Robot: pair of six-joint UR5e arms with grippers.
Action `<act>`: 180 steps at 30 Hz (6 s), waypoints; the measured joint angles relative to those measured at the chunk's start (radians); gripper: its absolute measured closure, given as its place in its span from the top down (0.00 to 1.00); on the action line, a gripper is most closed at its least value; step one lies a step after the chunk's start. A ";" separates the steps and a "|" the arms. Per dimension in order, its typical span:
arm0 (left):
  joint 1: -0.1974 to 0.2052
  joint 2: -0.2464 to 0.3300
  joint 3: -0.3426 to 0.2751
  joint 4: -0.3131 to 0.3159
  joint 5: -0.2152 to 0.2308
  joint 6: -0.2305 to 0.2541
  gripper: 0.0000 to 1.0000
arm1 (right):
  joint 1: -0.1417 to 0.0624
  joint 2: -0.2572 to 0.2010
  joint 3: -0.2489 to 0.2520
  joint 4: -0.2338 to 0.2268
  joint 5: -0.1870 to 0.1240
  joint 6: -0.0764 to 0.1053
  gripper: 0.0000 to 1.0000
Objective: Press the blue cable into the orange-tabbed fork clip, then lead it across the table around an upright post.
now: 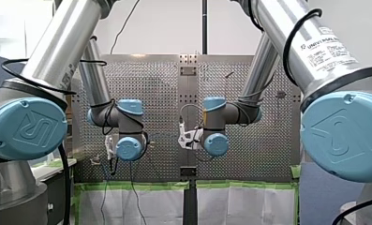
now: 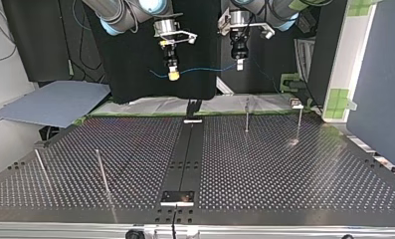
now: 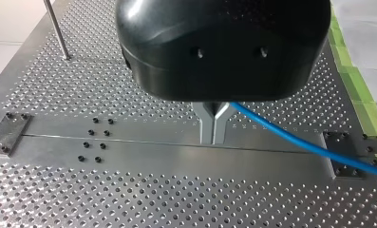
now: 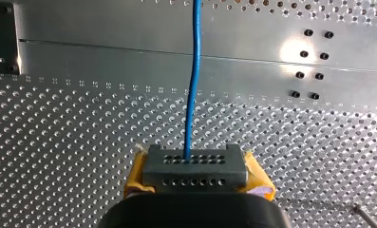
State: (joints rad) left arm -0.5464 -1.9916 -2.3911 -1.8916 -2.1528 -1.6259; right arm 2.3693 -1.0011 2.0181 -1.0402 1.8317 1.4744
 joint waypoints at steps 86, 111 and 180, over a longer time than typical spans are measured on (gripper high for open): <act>0.044 -0.021 0.058 -0.069 -0.012 -0.067 0.00 | 0.000 0.015 -0.120 0.156 0.001 0.079 0.00; 0.243 0.035 -0.051 -0.019 0.139 -0.113 0.00 | -0.024 0.162 -0.172 0.070 -0.067 0.150 0.00; 0.483 -0.326 0.226 -0.041 0.387 -0.137 0.00 | -0.109 0.417 -0.435 0.120 -0.178 0.172 0.00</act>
State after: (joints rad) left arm -0.0634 -2.3177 -2.1654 -1.9326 -1.7661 -1.7625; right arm 2.2606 -0.5843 1.5835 -0.9202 1.6536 1.6467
